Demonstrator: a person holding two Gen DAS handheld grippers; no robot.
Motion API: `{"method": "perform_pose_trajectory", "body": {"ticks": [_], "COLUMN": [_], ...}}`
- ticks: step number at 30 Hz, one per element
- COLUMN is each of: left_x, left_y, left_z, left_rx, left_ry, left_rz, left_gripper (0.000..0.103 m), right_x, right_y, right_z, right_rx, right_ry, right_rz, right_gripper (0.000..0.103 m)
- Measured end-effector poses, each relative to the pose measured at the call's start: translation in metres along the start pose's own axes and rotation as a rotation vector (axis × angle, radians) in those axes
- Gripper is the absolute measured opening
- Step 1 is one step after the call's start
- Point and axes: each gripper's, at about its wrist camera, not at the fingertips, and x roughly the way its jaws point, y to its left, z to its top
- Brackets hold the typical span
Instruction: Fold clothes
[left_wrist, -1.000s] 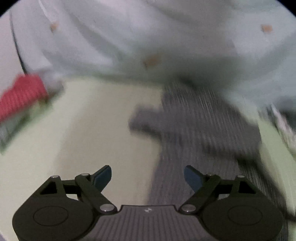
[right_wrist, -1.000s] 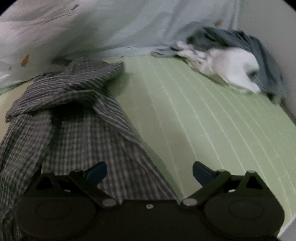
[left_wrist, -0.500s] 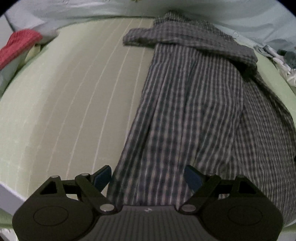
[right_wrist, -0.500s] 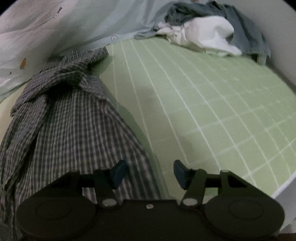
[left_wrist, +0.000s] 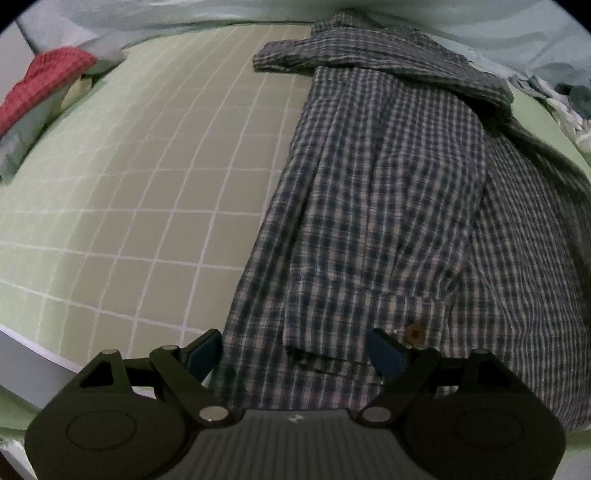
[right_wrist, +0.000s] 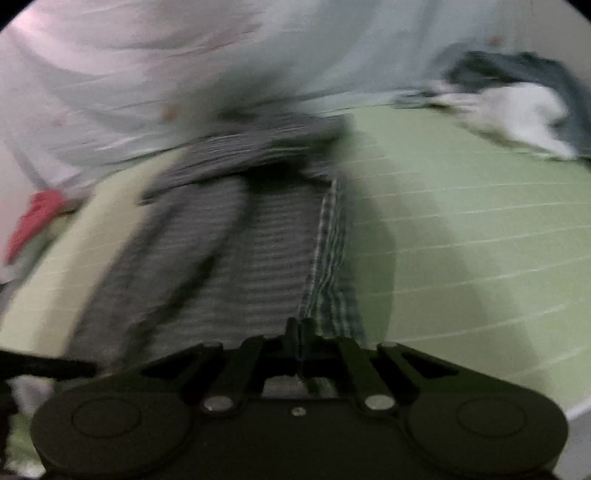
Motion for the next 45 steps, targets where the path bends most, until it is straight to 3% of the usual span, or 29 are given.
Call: {"method": "perform_pose_trajectory", "body": {"ticks": [3, 5, 7, 10, 18, 22, 25, 28, 33, 37, 41, 43, 44, 45], "left_x": [-0.010, -0.015, -0.019, -0.021, -0.018, -0.023, -0.027, -0.029, -0.032, -0.031, -0.029, -0.028, -0.027, -0.025], "left_y": [-0.002, -0.004, -0.008, -0.012, -0.014, -0.010, -0.004, 0.007, 0.028, 0.040, 0.050, 0.055, 0.057, 0.060], "left_z": [0.000, -0.001, -0.004, -0.011, -0.014, -0.013, -0.008, 0.000, 0.015, 0.020, 0.023, 0.025, 0.027, 0.029], "left_rx": [0.000, 0.010, 0.025, 0.045, 0.067, 0.096, 0.118, 0.125, 0.110, 0.115, 0.109, 0.090, 0.080, 0.066], "left_ry": [-0.029, -0.044, -0.053, -0.048, -0.033, -0.045, -0.061, -0.066, -0.068, -0.064, -0.054, -0.052, -0.050, -0.048], "left_rz": [-0.016, -0.023, -0.020, -0.020, -0.026, -0.029, -0.032, -0.026, -0.026, -0.025, -0.011, -0.009, -0.010, -0.014], "left_gripper": [0.086, 0.086, 0.086, 0.086, 0.086, 0.086, 0.086, 0.086, 0.086, 0.086, 0.086, 0.087, 0.087, 0.087], "right_x": [0.001, 0.002, 0.003, 0.004, 0.032, 0.036, 0.030, 0.017, 0.003, 0.022, 0.062, 0.061, 0.058, 0.054], "right_y": [0.013, 0.021, 0.029, 0.042, 0.063, 0.066, 0.067, 0.078, 0.129, 0.156, 0.158, 0.150, 0.148, 0.146], "right_z": [-0.001, -0.002, -0.003, -0.004, -0.012, -0.009, -0.005, 0.000, 0.008, 0.003, -0.014, -0.012, -0.009, -0.006], "right_rx": [-0.030, -0.049, -0.069, -0.099, -0.189, -0.159, -0.104, -0.072, -0.148, -0.151, -0.101, -0.055, -0.049, -0.043], "right_ry": [0.005, 0.008, 0.011, 0.016, 0.063, 0.059, 0.033, -0.009, -0.042, 0.040, 0.179, 0.181, 0.169, 0.156], "right_rz": [0.018, 0.030, 0.042, 0.060, 0.046, 0.046, 0.057, 0.076, 0.193, 0.285, 0.248, 0.253, 0.244, 0.236], "right_gripper": [0.007, 0.029, 0.044, 0.047, 0.045, 0.002, 0.000, 0.000, 0.000, 0.000, 0.002, 0.012, 0.026, 0.034]}}
